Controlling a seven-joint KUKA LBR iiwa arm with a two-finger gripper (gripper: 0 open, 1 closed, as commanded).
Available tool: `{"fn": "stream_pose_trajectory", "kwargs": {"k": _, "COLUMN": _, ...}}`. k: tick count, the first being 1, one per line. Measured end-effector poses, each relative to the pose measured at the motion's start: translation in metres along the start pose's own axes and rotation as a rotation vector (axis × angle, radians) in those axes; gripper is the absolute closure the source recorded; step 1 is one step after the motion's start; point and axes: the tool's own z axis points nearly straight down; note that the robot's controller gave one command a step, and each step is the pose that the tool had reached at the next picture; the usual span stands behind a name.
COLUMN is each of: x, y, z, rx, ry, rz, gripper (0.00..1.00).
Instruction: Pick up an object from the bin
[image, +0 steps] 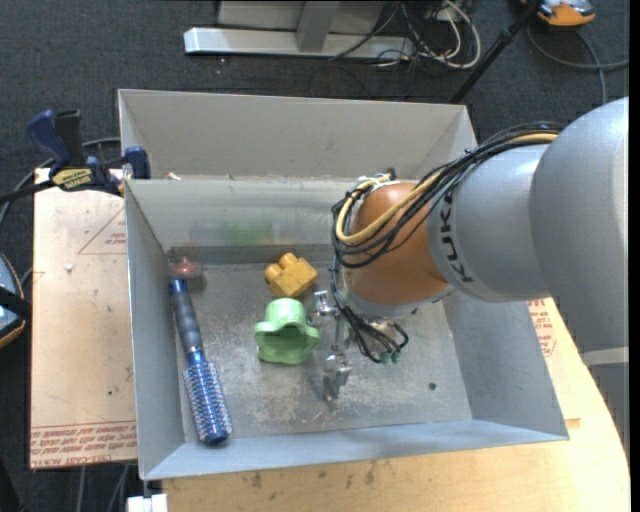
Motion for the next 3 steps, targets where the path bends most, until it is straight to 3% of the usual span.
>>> {"fn": "stream_pose_trajectory", "kwargs": {"k": 1, "x": -0.057, "y": 0.074, "z": -0.004, "rx": -0.004, "ry": -0.003, "rz": -0.114, "gripper": 0.00}}
{"fn": "stream_pose_trajectory", "kwargs": {"k": 2, "x": -0.057, "y": 0.071, "z": -0.006, "rx": -0.002, "ry": -0.001, "rz": -0.108, "gripper": 1.00}}
{"fn": "stream_pose_trajectory", "kwargs": {"k": 3, "x": -0.033, "y": 0.048, "z": -0.185, "rx": 0.000, "ry": -0.005, "rz": -0.243, "gripper": 1.00}}
